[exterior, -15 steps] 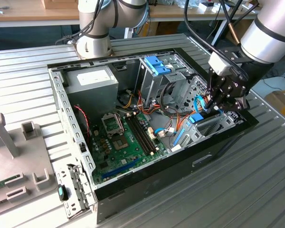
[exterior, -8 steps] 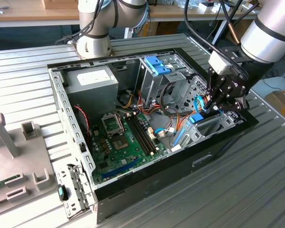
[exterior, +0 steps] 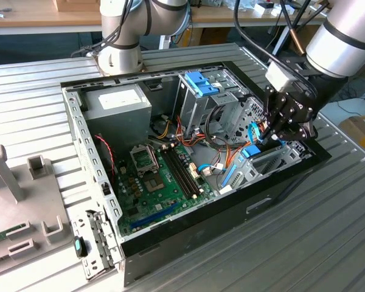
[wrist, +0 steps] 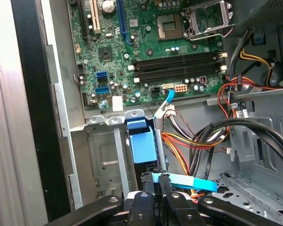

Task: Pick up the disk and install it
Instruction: 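Insert the first disk wire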

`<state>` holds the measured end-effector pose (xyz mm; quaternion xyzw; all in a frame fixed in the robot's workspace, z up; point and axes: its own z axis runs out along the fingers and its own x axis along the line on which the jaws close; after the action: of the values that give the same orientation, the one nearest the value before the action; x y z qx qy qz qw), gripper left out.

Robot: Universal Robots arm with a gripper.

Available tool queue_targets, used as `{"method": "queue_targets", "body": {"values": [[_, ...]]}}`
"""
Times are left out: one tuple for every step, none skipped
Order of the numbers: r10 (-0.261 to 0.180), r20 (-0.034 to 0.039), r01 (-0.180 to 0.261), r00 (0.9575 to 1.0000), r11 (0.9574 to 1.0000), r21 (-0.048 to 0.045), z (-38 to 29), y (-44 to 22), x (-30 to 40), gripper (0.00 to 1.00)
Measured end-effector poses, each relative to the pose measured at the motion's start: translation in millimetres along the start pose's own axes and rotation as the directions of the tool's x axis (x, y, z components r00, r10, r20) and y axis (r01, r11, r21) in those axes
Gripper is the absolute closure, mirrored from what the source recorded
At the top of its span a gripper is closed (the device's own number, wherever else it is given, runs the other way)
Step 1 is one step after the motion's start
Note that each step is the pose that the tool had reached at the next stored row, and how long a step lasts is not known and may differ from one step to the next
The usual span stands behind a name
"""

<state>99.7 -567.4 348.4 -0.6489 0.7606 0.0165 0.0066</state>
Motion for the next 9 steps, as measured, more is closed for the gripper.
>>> {"method": "queue_targets", "body": {"values": [[0.0,-0.0023,0.0,1.0,1.0,-0.0047,0.1,-0.2,-1.4,0.84],[0.0,-0.0061,-0.001,1.0,1.0,-0.0099,0.1,-0.9,-2.9,0.84],[0.001,-0.0156,-0.001,0.9999,0.9999,-0.0156,0.2,-2.8,-4.5,0.84],[0.001,-0.0184,-0.001,0.9998,0.9999,-0.0161,0.2,-3.0,-4.7,0.84],[0.001,-0.0189,-0.001,0.9998,0.9999,-0.0161,0.2,-3.0,-4.7,0.84],[0.001,-0.0212,-0.001,0.9998,0.9999,-0.0158,0.2,-3.3,-5.0,0.84],[0.001,-0.0232,-0.001,0.9997,0.9999,-0.0155,0.1,-3.9,-5.3,0.84],[0.001,-0.0236,-0.001,0.9997,0.9999,-0.0154,0.1,-4.0,-5.3,0.84],[0.0,-0.03,-0.001,0.9995,0.9999,-0.0144,0.1,-4.6,-6.5,0.84]]}}
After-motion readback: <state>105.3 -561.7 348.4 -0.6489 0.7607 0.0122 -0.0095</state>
